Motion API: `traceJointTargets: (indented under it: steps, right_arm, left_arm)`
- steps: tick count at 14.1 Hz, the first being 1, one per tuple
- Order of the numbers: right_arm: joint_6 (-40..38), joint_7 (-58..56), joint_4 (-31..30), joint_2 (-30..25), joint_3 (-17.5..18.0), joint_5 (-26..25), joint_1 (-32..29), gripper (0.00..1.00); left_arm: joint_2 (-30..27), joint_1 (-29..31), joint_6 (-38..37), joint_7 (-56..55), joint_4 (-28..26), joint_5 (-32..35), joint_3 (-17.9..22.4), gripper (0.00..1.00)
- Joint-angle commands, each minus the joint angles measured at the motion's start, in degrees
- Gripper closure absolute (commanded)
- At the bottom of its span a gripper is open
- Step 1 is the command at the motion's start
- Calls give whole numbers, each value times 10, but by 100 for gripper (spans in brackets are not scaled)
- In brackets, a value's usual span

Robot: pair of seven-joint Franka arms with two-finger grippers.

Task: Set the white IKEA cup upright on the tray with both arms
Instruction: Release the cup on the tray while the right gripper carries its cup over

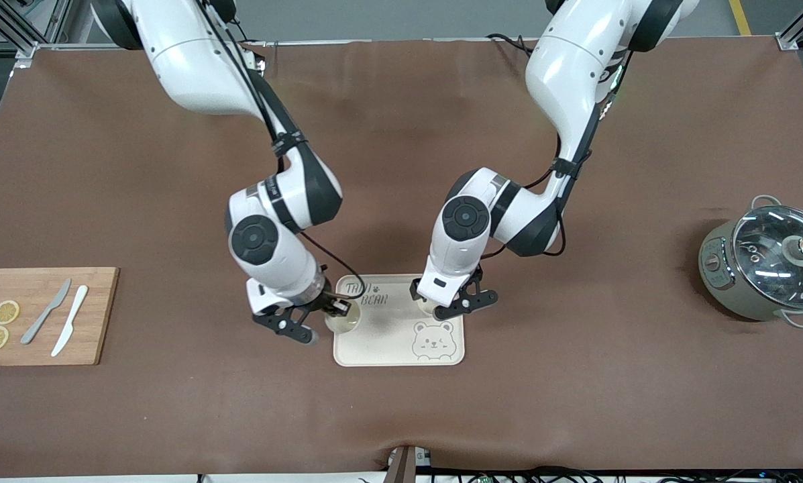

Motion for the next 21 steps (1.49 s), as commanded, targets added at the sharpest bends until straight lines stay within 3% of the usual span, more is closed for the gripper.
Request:
traceJointTargets:
  steps: [1, 6, 11, 17, 18, 20, 21]
  right_arm:
    - [34, 12, 14, 32, -10, -4, 13, 100]
    - [54, 56, 14, 64, -9, -86, 35, 100]
    - [81, 56, 13, 78, -9, -87, 37, 100]
    - [89, 62, 12, 83, -9, -88, 40, 100]
    - [89, 62, 12, 83, -8, -87, 39, 84]
    - [88, 58, 12, 81, -8, -88, 33, 22]
    - [87, 56, 12, 78, -9, -88, 29, 0]
  left_arm:
    - [-16, 1, -18, -7, -5, 8, 4, 0]
    - [-51, 36, -53, 43, -6, 5, 5, 0]
    - [-100, 95, -61, 139, -20, -25, 0, 0]
    - [-167, 222, -162, 354, -22, -96, 0, 0]
    - [-176, 243, -177, 397, -22, -89, 2, 0]
    - [-194, 282, -199, 511, -21, -63, 7, 0]
    - [-201, 304, -200, 551, -21, -59, 4, 0]
